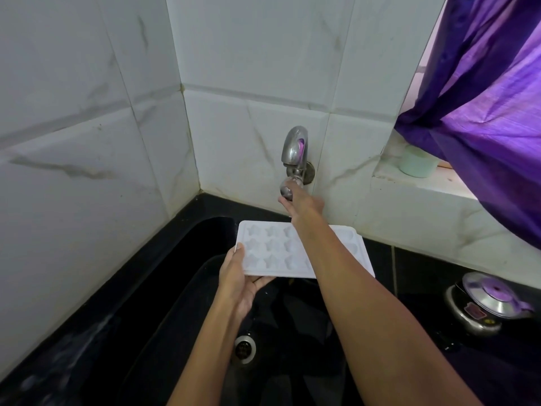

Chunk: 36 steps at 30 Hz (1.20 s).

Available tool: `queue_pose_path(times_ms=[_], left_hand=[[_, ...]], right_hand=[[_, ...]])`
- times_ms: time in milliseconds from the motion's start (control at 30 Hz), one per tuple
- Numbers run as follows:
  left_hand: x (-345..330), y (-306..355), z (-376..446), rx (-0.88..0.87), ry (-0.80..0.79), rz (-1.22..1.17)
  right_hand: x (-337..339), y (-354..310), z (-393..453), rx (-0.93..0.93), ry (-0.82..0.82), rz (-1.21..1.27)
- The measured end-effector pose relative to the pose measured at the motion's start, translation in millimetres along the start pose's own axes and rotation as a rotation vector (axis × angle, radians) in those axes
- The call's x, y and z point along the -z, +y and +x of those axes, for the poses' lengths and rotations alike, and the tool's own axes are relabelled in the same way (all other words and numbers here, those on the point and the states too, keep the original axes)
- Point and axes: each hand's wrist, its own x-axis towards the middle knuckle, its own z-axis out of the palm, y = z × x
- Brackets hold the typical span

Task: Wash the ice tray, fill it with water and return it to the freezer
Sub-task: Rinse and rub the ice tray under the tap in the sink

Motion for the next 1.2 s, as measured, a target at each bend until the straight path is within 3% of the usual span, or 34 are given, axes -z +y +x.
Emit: queue_pose_path(times_ms=[633, 700, 767, 933, 1033, 1100, 1200], left_hand=[[2.3, -5.7, -11.0, 0.009, 0.024, -0.055], [1.4, -7.0, -11.2, 0.011, 0.033, -0.066], [-2.8, -9.6, -11.8, 0.016, 0.044, -0.082], [-7.0, -21.7, -10.8, -0.019, 0.106, -0.070], [5.1, -24.8, -12.7, -0.047, 0.201, -0.071], [16.8, -22.0, -13.9, -0.088, 0.253, -0.093], [29.5, -23.2, -16.8, -0.125, 0.259, -0.053]], right_hand=[[4.3, -0.8, -10.3, 0.120, 0.097, -0.350], [4.5, 6.2, -12.2, 0.230, 0.084, -0.487], [6.7, 25.4, -20.0, 0.427, 0.032, -0.773], [30.2, 84.0, -59.1, 0.939, -0.292, -1.577], [55.6, 85.6, -55.7, 0.774, -0.450, -1.805], [79.0, 76.1, -43.1, 0.599, -0.357, -1.863], [109.5, 64.1, -32.4, 0.370, -0.085, -1.860]])
